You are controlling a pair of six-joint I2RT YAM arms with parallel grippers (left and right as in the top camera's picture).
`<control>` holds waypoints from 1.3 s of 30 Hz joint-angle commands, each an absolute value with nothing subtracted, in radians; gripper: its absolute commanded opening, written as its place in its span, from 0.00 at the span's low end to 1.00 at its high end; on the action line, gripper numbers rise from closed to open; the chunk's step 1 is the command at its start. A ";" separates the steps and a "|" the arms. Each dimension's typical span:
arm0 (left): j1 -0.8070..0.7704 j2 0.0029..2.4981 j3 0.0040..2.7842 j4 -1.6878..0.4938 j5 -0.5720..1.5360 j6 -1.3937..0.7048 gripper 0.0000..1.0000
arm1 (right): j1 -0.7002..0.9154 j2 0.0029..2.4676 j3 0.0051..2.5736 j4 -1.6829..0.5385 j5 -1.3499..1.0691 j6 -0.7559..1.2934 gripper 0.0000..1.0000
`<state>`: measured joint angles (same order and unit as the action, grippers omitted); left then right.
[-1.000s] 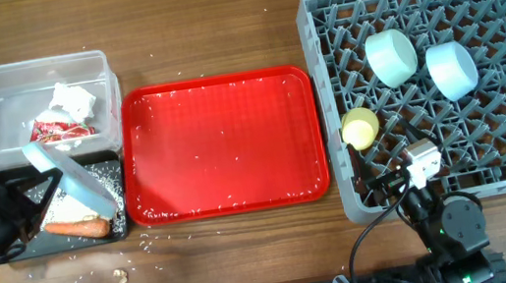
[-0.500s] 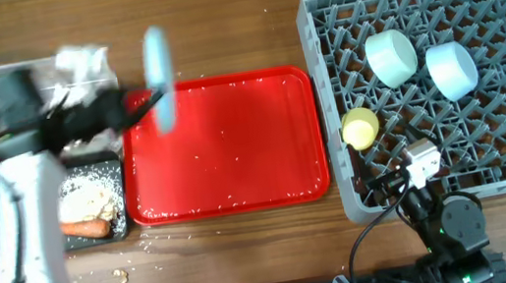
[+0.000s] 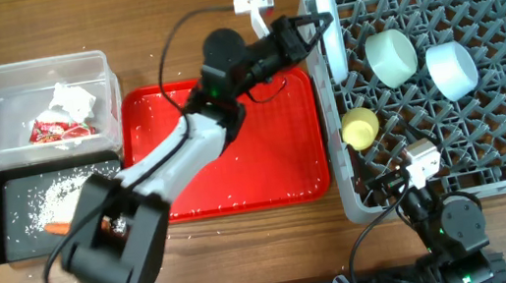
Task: Sort waste into correct bins and load items into the dishwasher rack
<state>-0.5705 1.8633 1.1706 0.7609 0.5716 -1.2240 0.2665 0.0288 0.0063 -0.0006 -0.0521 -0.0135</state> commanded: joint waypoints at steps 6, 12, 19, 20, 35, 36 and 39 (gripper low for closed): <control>-0.558 1.952 1.171 0.757 0.527 -1.171 0.78 | 0.264 0.023 0.006 0.002 -0.060 -0.023 1.00; -0.464 1.850 1.171 0.421 0.594 -0.912 1.00 | 0.264 0.023 0.006 0.002 -0.060 -0.023 1.00; -0.327 1.426 1.171 -0.284 0.426 -0.488 0.99 | 0.264 0.023 0.005 0.002 -0.060 -0.023 1.00; -0.327 1.347 1.171 -0.385 0.334 -0.435 0.99 | 0.264 0.023 0.006 0.002 -0.060 -0.024 1.00; -0.334 0.727 1.127 -0.929 -0.111 -0.197 1.00 | 0.264 0.023 0.006 0.002 -0.060 -0.024 1.00; -0.334 0.727 1.102 -0.894 -0.112 -0.184 1.00 | 0.264 0.023 0.006 0.002 -0.060 -0.024 1.00; -0.298 0.691 0.979 -0.735 -0.138 -0.183 1.00 | 0.264 0.023 0.006 0.002 -0.060 -0.023 1.00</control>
